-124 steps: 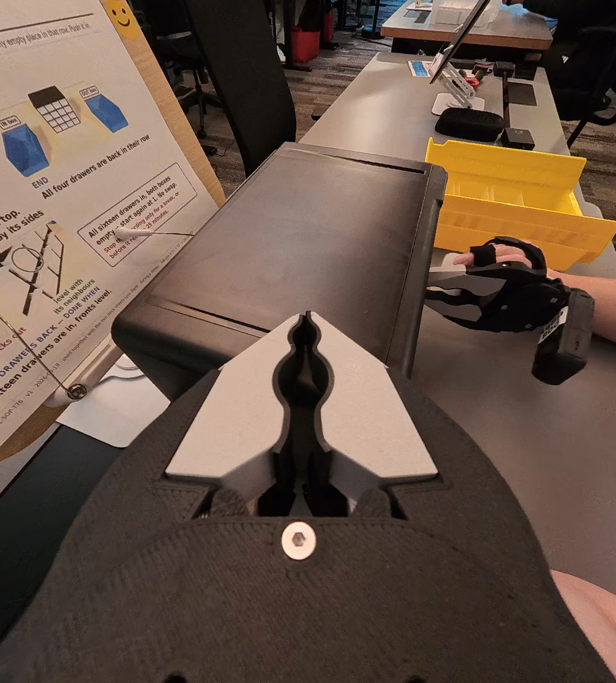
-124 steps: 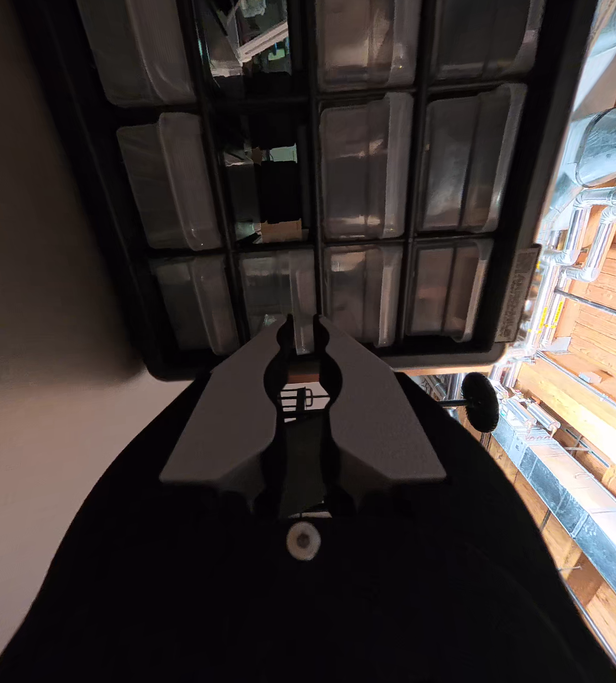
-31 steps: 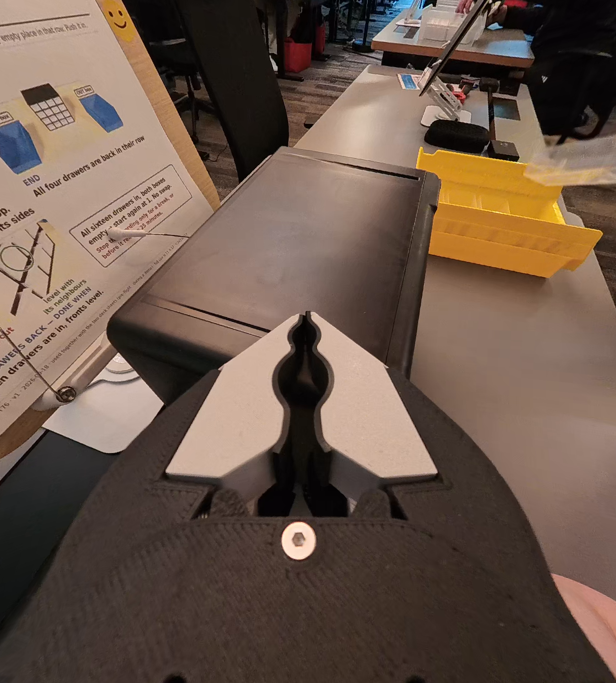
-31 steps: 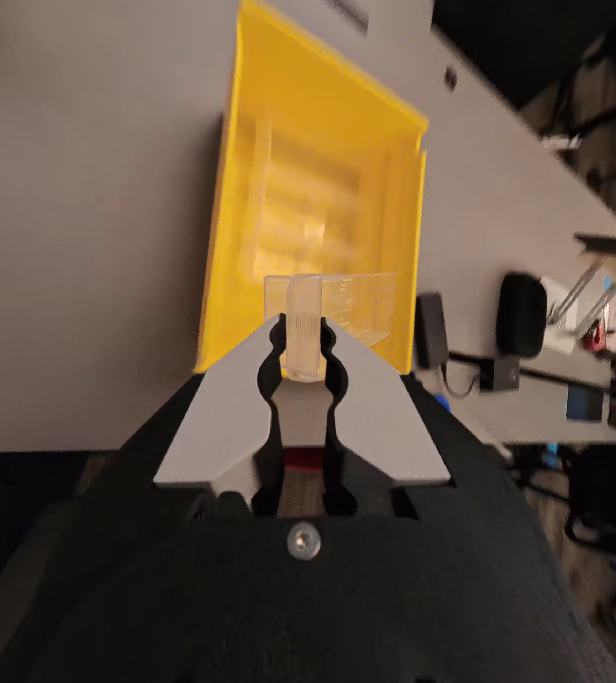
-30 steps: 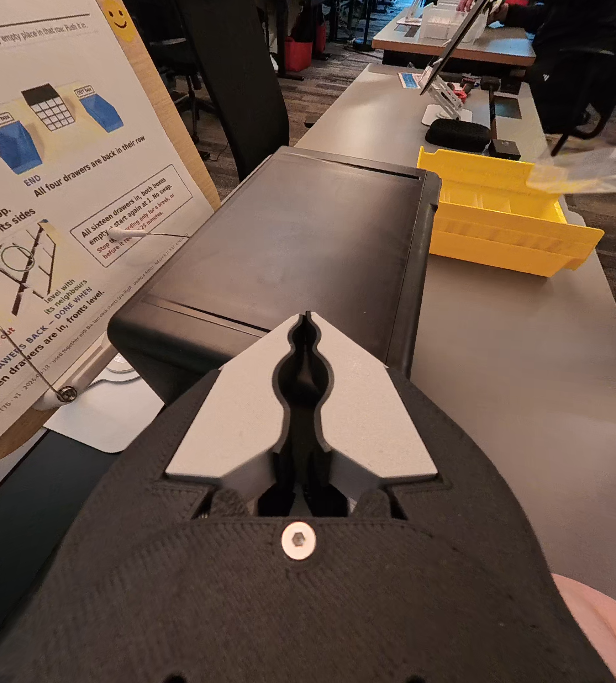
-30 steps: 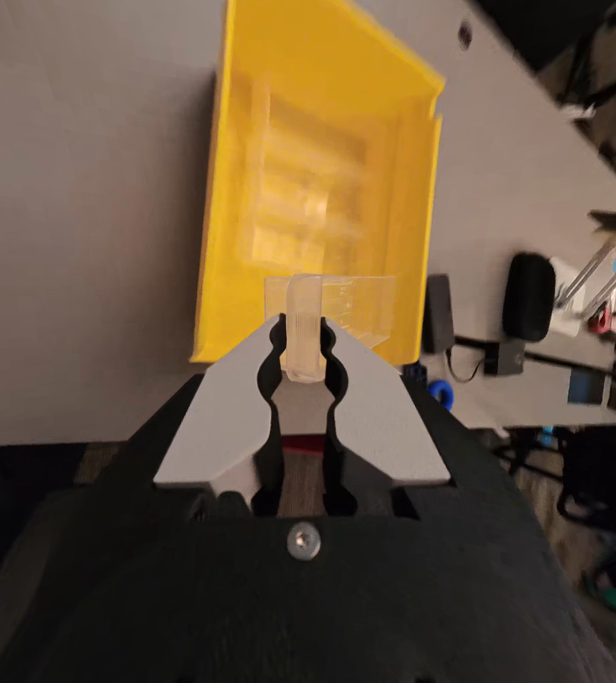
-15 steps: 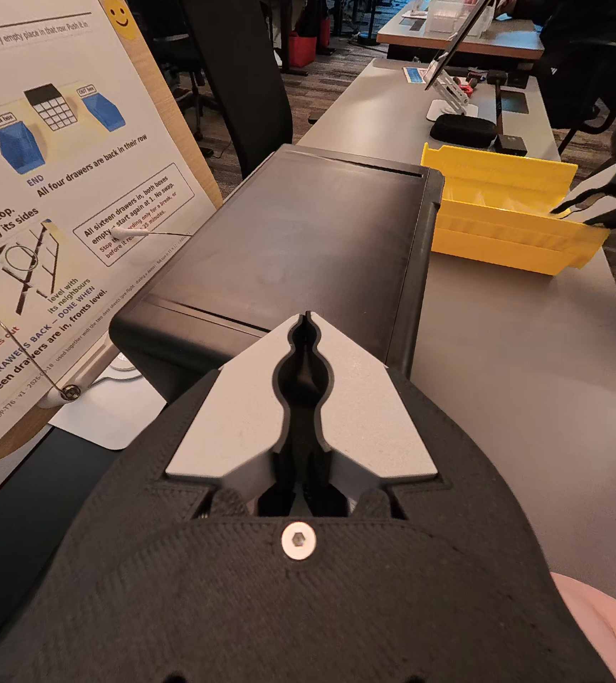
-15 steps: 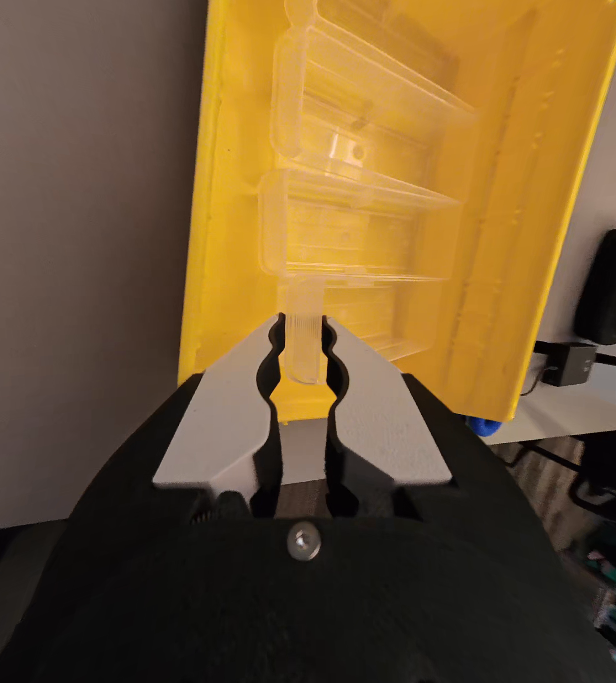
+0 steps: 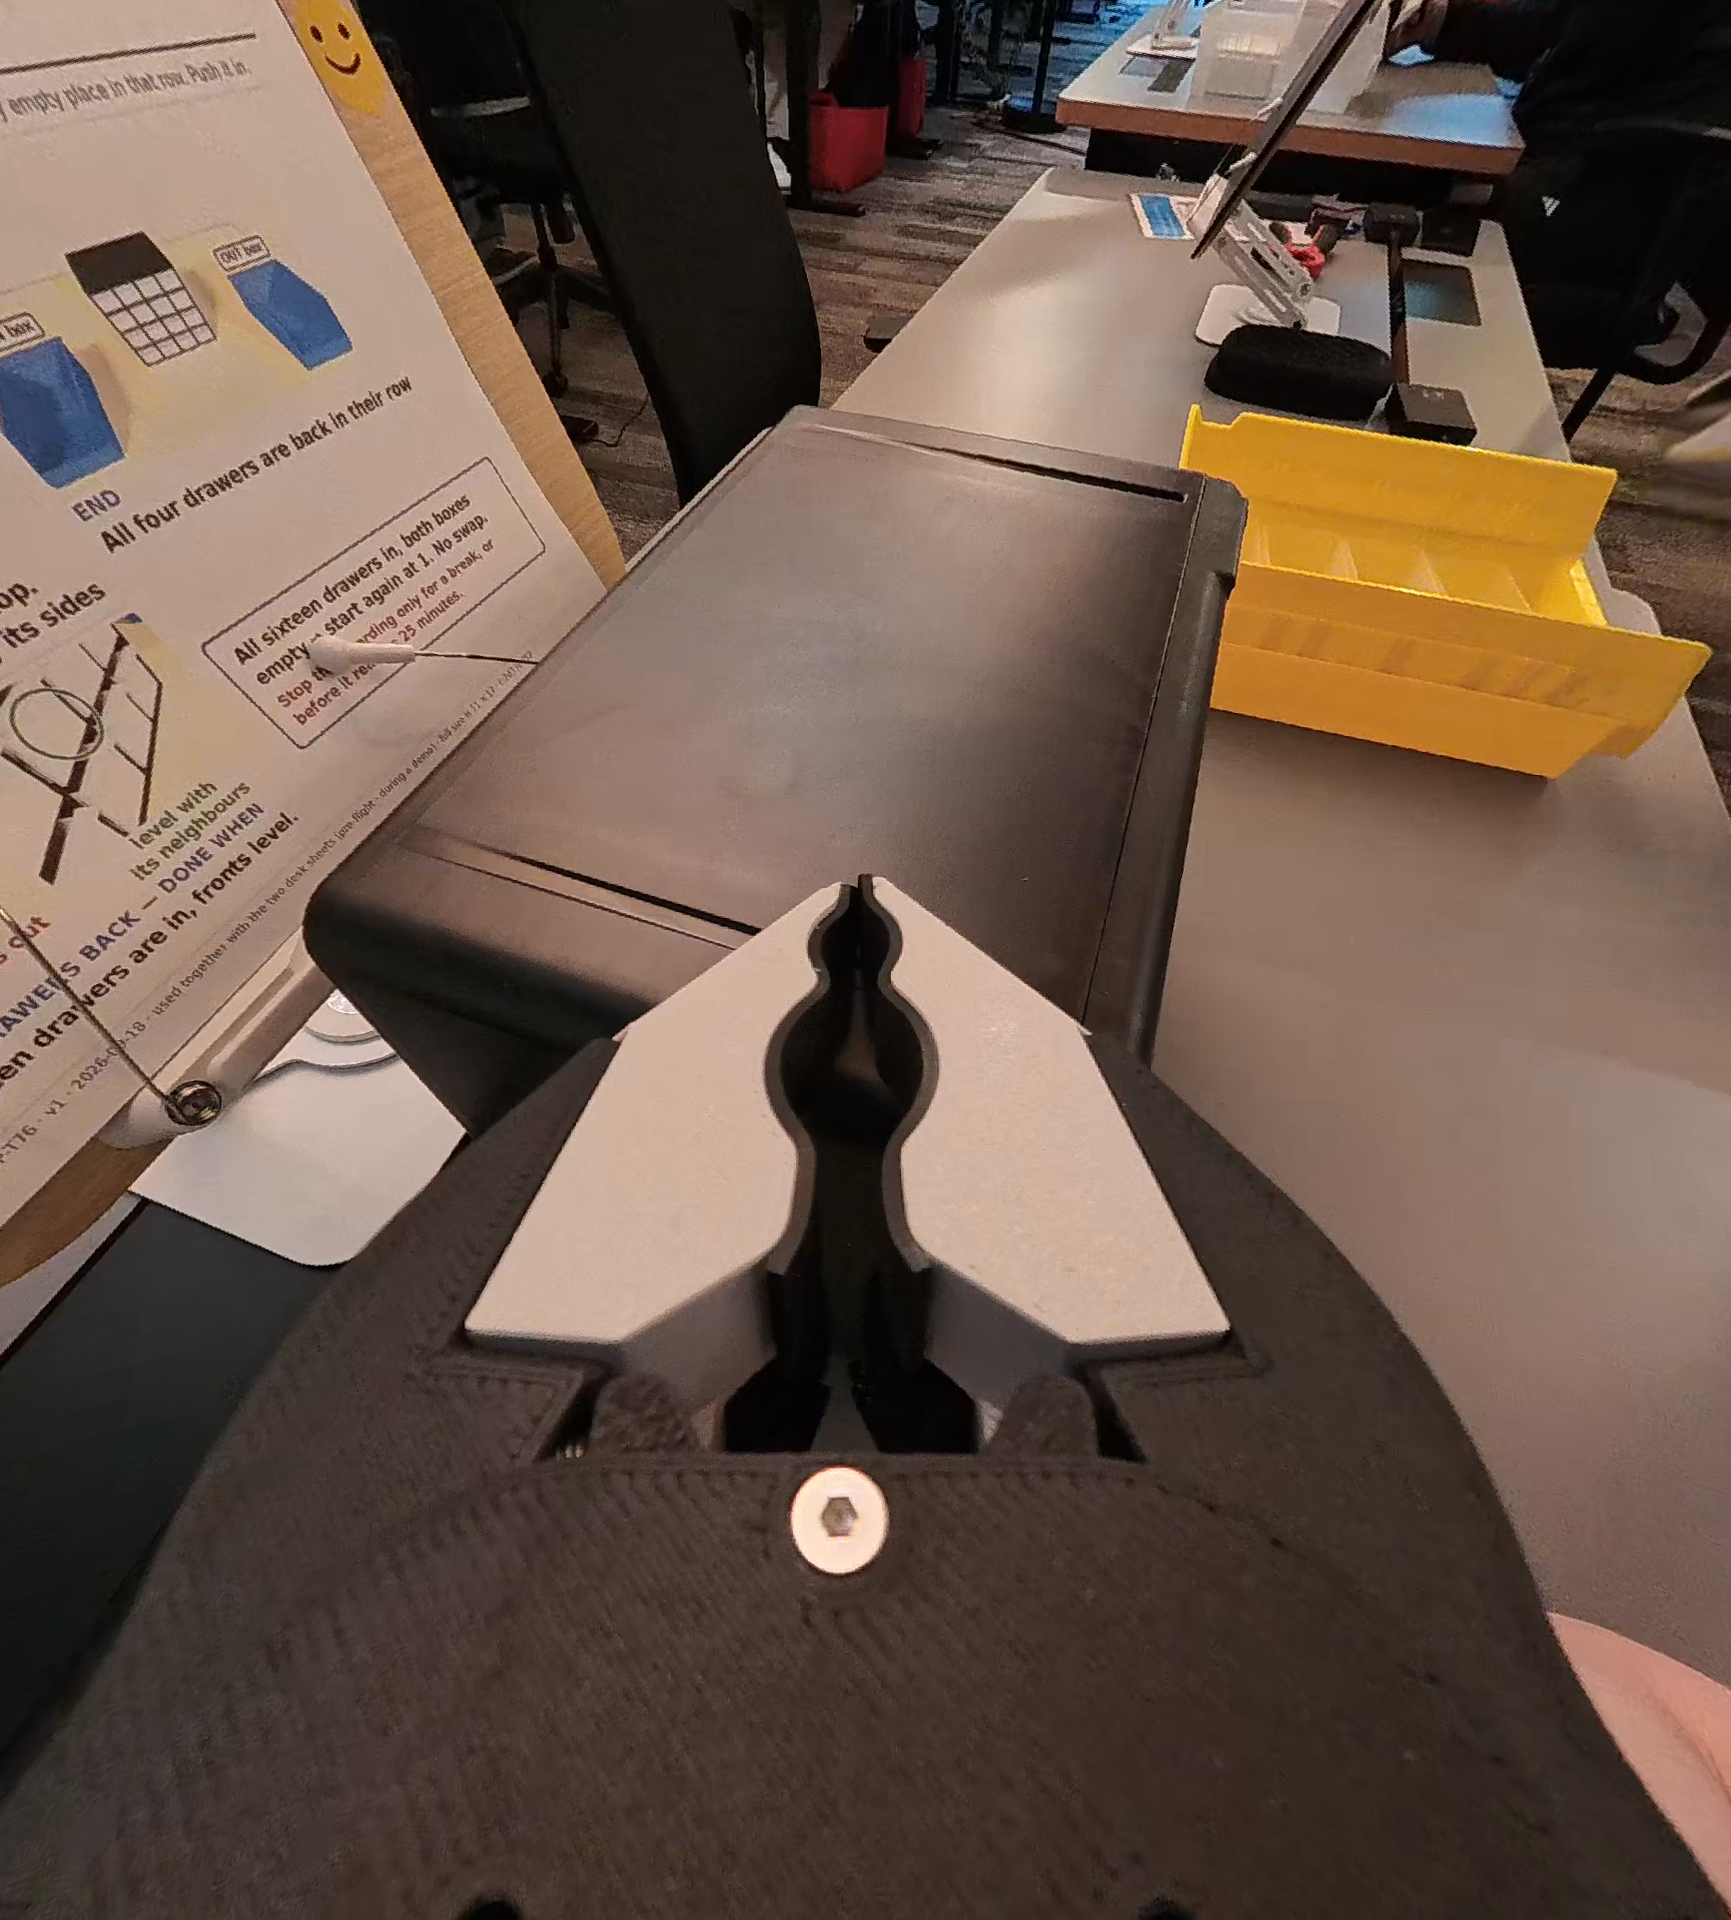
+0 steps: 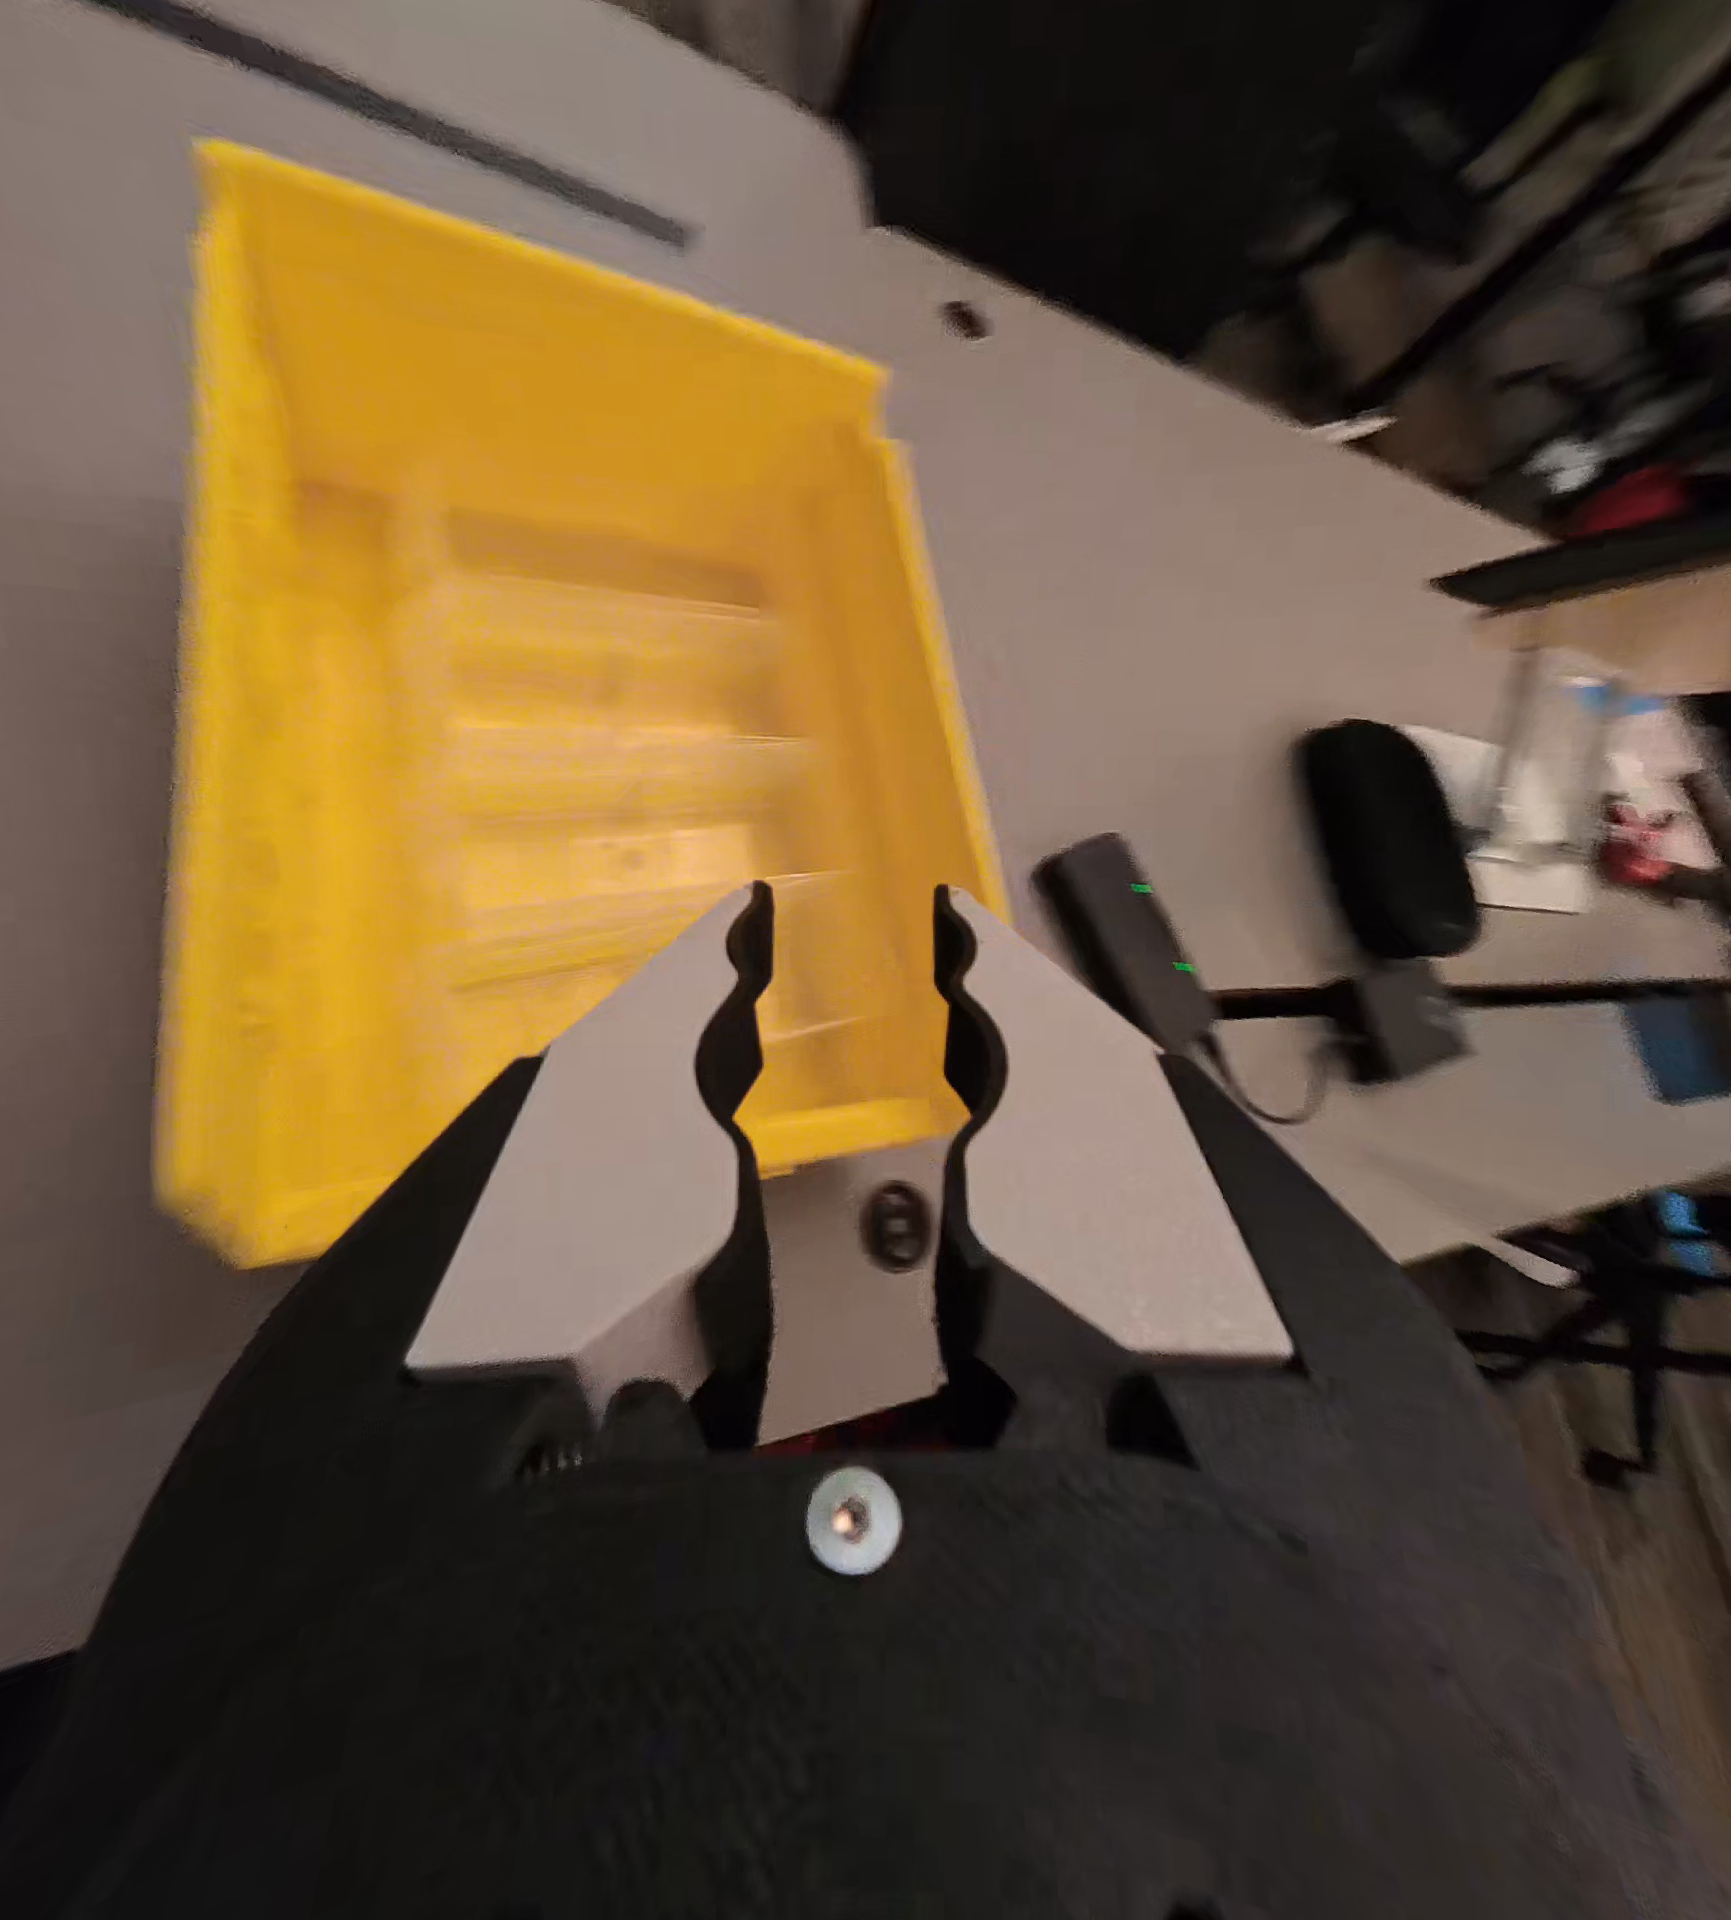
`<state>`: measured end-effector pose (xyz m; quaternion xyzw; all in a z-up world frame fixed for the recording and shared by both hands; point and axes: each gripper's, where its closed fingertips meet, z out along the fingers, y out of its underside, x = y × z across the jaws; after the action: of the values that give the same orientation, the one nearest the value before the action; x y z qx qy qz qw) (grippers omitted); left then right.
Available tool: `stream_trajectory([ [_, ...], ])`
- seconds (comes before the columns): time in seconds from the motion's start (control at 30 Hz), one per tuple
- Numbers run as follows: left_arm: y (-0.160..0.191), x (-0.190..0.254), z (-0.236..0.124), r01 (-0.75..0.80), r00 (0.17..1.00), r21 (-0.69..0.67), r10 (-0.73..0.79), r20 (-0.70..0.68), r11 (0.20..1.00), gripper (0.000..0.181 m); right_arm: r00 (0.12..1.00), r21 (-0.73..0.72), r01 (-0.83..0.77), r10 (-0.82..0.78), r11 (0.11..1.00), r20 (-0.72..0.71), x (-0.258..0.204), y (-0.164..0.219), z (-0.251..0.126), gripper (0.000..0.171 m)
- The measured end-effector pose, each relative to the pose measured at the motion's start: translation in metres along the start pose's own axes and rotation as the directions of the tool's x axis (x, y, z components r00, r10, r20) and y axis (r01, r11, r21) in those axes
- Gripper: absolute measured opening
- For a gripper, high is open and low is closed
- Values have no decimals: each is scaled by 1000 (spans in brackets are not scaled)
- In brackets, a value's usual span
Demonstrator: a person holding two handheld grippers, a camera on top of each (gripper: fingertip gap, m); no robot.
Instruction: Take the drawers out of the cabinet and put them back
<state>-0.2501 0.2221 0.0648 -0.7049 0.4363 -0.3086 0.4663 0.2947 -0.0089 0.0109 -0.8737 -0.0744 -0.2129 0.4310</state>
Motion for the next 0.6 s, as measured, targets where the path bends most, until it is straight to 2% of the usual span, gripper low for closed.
stream_trajectory([
  [0.03,0,0,0,2,1000,1,-2,-2,1000,0,999,6,2,-2,1000,-32,16,4,0,35],
  [0.13,0,0,0,3,1000,2,-3,-2,1000,0,1000,-43,-13,14,999,23,37,23,27,46],
  [0.33,0,-1,0,-1,1000,-3,1,5,1000,0,975,-154,-71,102,986,199,33,59,87,46],
  [0.6,0,-2,0,-1,1000,-9,2,11,1000,0,951,-257,-76,148,963,271,26,76,114,11],
])
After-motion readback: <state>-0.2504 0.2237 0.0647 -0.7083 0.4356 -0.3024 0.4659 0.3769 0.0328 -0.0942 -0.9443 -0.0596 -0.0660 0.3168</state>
